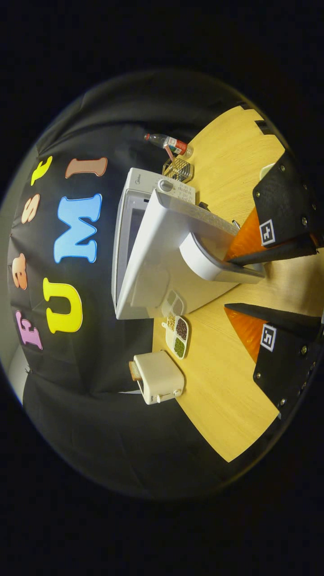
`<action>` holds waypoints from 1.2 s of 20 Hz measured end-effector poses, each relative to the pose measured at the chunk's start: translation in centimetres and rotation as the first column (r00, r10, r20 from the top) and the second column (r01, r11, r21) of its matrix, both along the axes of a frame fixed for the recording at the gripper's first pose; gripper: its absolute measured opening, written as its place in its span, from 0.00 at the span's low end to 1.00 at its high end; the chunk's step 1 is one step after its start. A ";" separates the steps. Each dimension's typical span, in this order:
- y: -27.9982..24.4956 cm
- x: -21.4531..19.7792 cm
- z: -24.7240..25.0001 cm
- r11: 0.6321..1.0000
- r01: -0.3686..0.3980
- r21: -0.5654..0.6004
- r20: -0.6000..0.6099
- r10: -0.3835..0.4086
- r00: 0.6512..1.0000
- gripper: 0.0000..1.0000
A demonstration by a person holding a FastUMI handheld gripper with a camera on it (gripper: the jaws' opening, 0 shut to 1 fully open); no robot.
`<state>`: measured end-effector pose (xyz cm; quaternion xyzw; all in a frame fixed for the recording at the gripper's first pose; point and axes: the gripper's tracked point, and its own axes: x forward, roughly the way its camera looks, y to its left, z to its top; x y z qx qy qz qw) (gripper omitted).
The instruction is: Open the microwave, put the food inside, and close the microwave door.
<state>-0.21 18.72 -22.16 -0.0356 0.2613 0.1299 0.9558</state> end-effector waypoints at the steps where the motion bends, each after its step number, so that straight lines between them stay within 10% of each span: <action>1: 0.8 -0.5 0.0 1.000 -0.005 0.003 0.001 0.005 1.000 0.49; 16: 10.4 -5.4 0.9 0.992 -0.124 -0.036 -0.030 0.123 0.992 0.51; 21: 15.9 -9.9 3.9 0.898 -0.404 0.175 0.030 0.406 0.914 0.57; 24: 15.1 -11.4 8.5 0.847 -0.498 0.188 0.158 0.474 0.866 0.87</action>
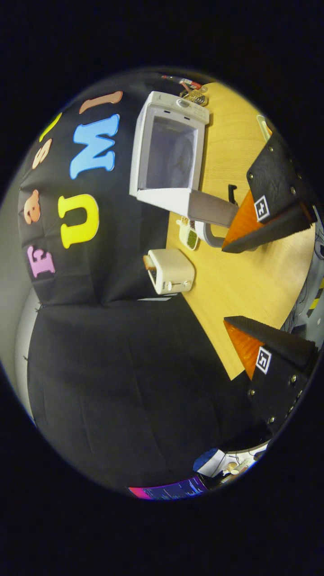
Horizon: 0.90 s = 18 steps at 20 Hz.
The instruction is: Open the microwave, put the food inside, and close the microwave door.
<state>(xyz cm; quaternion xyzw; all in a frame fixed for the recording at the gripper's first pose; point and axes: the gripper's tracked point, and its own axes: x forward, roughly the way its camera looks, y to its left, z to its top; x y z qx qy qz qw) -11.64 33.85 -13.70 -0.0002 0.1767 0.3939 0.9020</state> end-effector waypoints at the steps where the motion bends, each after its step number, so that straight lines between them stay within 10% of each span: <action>1: -1.0 -0.3 1.5 1.000 -0.005 0.017 0.046 0.004 0.999 0.94; 8: -12.0 3.0 4.3 0.979 0.202 -0.004 0.180 -0.198 0.964 0.95; 18: -27.4 7.2 -3.4 0.839 0.524 -0.150 0.042 -0.524 0.851 0.95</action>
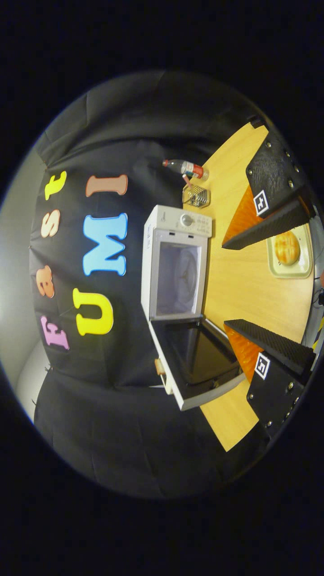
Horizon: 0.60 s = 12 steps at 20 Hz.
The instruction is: Open the microwave, put the food inside, and close the microwave door.
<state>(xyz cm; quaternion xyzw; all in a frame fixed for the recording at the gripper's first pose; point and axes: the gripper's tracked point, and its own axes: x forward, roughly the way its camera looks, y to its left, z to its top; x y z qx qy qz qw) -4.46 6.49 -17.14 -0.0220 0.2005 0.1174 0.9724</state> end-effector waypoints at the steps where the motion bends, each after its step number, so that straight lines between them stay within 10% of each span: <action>1: -0.8 0.1 -1.0 1.000 0.026 -0.002 -0.024 -0.026 0.999 0.95; 12: -6.3 -0.7 -13.6 0.987 0.092 -0.132 -0.336 -0.132 0.933 0.95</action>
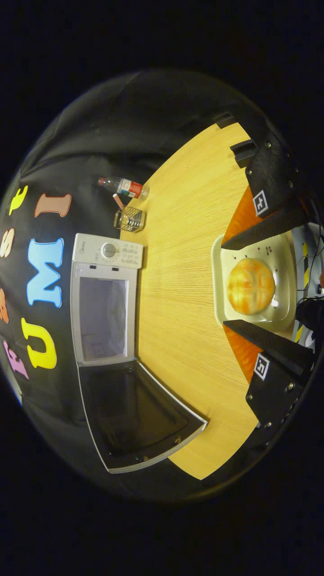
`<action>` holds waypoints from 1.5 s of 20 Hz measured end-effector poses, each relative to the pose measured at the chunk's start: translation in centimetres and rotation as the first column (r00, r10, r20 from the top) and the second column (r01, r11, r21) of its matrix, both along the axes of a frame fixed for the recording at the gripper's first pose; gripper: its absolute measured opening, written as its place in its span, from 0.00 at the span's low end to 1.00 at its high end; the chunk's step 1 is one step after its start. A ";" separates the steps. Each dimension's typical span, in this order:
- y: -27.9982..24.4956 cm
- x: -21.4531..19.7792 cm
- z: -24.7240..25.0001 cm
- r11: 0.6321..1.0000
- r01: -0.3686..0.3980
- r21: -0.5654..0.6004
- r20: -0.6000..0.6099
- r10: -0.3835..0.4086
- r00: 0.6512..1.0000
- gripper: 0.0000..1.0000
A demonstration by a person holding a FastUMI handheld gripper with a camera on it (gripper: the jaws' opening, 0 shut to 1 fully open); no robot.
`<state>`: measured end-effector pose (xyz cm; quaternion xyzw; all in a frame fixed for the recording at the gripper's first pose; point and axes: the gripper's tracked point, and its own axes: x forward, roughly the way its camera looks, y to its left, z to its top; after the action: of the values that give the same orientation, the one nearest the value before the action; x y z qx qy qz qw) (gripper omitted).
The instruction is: Open the microwave, put the food inside, and close the microwave door.
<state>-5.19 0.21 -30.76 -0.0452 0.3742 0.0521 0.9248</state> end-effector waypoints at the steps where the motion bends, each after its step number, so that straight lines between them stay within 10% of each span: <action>1: -0.2 -0.2 -0.8 1.000 0.007 0.000 -0.016 -0.007 1.000 0.95; 14: 0.4 0.2 -2.4 0.989 0.049 0.141 -0.159 -0.026 0.987 0.84; 30: 8.1 16.7 9.4 0.865 0.020 0.502 0.102 -0.082 0.991 0.83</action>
<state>11.47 8.26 -21.36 0.2024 0.2928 0.1200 0.9268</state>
